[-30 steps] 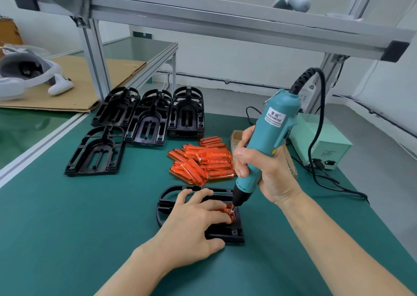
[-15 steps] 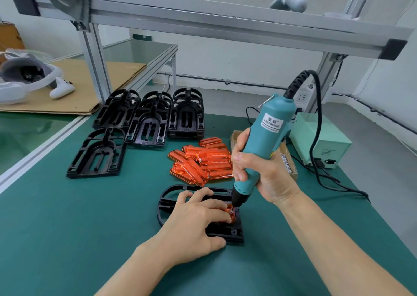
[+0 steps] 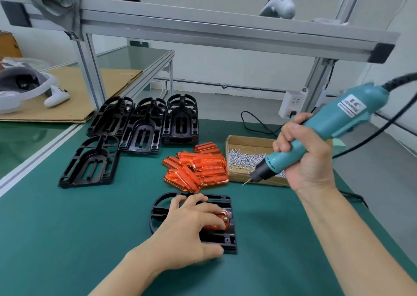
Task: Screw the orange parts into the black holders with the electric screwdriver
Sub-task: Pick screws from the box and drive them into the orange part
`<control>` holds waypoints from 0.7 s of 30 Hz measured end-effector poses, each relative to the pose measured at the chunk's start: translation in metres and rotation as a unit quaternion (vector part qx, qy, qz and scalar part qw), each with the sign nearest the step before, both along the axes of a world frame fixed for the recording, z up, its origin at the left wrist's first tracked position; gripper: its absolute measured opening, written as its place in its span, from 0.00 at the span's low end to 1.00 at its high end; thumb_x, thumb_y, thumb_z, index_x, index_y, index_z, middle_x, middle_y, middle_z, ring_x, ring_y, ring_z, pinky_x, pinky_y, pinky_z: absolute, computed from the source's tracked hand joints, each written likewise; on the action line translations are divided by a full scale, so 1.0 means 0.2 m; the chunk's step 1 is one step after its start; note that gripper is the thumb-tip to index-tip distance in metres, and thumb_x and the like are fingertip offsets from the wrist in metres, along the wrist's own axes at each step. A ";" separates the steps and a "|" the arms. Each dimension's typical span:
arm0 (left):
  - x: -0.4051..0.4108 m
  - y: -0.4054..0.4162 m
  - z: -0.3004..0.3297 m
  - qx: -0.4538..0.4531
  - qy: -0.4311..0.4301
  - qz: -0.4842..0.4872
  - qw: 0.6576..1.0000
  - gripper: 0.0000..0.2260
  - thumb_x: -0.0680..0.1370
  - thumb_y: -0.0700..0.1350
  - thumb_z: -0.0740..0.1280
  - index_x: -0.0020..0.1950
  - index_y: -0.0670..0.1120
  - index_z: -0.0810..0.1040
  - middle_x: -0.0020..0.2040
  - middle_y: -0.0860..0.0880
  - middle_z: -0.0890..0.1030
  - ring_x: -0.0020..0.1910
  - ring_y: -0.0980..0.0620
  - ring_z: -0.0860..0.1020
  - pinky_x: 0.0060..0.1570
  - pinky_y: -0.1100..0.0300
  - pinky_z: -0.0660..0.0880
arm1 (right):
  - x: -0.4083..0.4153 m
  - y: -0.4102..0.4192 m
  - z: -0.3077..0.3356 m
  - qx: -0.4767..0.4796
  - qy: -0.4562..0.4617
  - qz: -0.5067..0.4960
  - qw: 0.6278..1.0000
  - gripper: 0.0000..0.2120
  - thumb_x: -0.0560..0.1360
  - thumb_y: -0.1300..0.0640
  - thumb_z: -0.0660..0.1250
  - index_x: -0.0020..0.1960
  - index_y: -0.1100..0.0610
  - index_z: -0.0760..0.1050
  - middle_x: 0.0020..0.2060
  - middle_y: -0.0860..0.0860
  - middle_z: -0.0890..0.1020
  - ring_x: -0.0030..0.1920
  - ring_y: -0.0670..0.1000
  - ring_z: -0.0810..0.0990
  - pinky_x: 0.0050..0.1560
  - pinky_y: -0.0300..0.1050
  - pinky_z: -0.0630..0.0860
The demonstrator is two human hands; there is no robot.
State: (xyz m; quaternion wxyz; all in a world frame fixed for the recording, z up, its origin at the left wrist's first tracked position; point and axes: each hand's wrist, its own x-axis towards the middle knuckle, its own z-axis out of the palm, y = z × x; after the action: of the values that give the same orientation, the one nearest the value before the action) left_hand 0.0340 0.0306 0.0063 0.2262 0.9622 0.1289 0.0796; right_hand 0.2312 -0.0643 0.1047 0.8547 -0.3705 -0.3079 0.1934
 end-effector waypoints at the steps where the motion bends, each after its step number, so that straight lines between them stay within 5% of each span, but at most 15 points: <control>1: 0.02 0.01 0.03 -0.019 -0.018 -0.001 1.000 0.18 0.69 0.62 0.67 0.57 0.60 0.78 0.63 0.69 0.70 0.69 0.65 0.56 0.68 0.61 0.43 | 0.01 -0.01 -0.02 0.008 0.023 -0.029 0.999 0.09 0.67 0.66 0.64 0.38 0.52 0.71 0.28 0.49 0.67 0.23 0.48 0.67 0.30 0.39 0.68; 5: 0.24 0.10 0.19 -0.102 -0.125 0.032 0.986 0.07 0.72 0.52 0.70 0.49 0.55 0.83 0.50 0.62 0.79 0.57 0.61 0.74 0.66 0.50 0.64 | 0.04 -0.05 -0.06 0.024 0.086 -0.161 0.983 0.10 0.68 0.65 0.66 0.36 0.53 0.69 0.26 0.49 0.68 0.23 0.48 0.68 0.30 0.37 0.68; 8: 0.50 0.16 0.26 -0.105 -0.119 0.085 0.984 0.06 0.76 0.46 0.68 0.49 0.51 0.84 0.50 0.55 0.83 0.50 0.56 0.77 0.61 0.53 0.71 | 0.07 -0.09 -0.08 0.024 0.110 -0.193 0.975 0.13 0.72 0.68 0.63 0.36 0.53 0.67 0.26 0.48 0.68 0.23 0.48 0.68 0.29 0.37 0.68; 21: 0.99 0.23 0.09 0.093 0.056 0.110 0.988 0.07 0.77 0.42 0.67 0.48 0.52 0.84 0.51 0.55 0.83 0.56 0.53 0.76 0.64 0.51 0.59 | 0.11 -0.18 -0.15 0.009 0.098 -0.186 0.978 0.15 0.73 0.68 0.64 0.34 0.52 0.69 0.26 0.49 0.68 0.23 0.48 0.68 0.29 0.38 0.70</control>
State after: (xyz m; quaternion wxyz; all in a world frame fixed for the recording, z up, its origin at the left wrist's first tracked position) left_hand 0.2326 0.0762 0.0253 0.1177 0.9619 0.2388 0.0618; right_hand 0.2534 -0.1011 0.0756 0.9050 -0.3927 -0.1504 0.0639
